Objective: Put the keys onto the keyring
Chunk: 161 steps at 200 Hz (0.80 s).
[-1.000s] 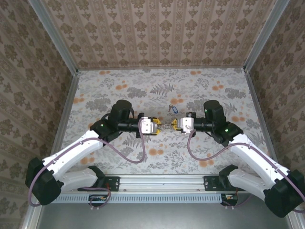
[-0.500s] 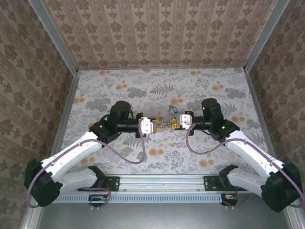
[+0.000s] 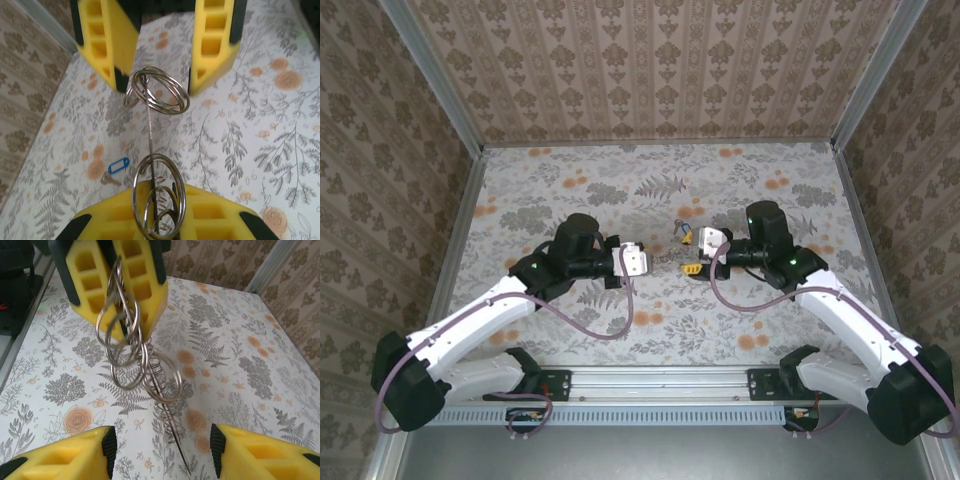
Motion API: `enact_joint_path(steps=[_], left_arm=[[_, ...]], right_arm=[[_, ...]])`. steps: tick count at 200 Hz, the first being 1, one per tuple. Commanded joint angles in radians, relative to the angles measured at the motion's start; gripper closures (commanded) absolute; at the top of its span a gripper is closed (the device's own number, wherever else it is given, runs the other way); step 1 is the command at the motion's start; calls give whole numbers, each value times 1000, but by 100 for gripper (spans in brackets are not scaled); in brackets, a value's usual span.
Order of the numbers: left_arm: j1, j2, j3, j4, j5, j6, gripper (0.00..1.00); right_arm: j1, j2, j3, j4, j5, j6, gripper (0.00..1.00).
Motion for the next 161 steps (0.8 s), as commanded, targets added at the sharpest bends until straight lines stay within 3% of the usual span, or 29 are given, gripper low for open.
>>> enact_joint_path(steps=[1,22,59,96,161], left_arm=[[-20,21,61,-89,-92,54,100],[-36,47,91,-152,-139,112,100],[-51,65,96,-150,-170,154,100],[-63,78,109,-144,-180,168,100],[-70,75,105,-133,-164,182,100]], right_arm=[[-5,0,118,-163,51,117,46],[10,31,199,-235,-30,138,56],[64,89,268,-337,-49,129,74],[139,109,279,-397,61,77,64],[197,136,289,-409,283,65,59]])
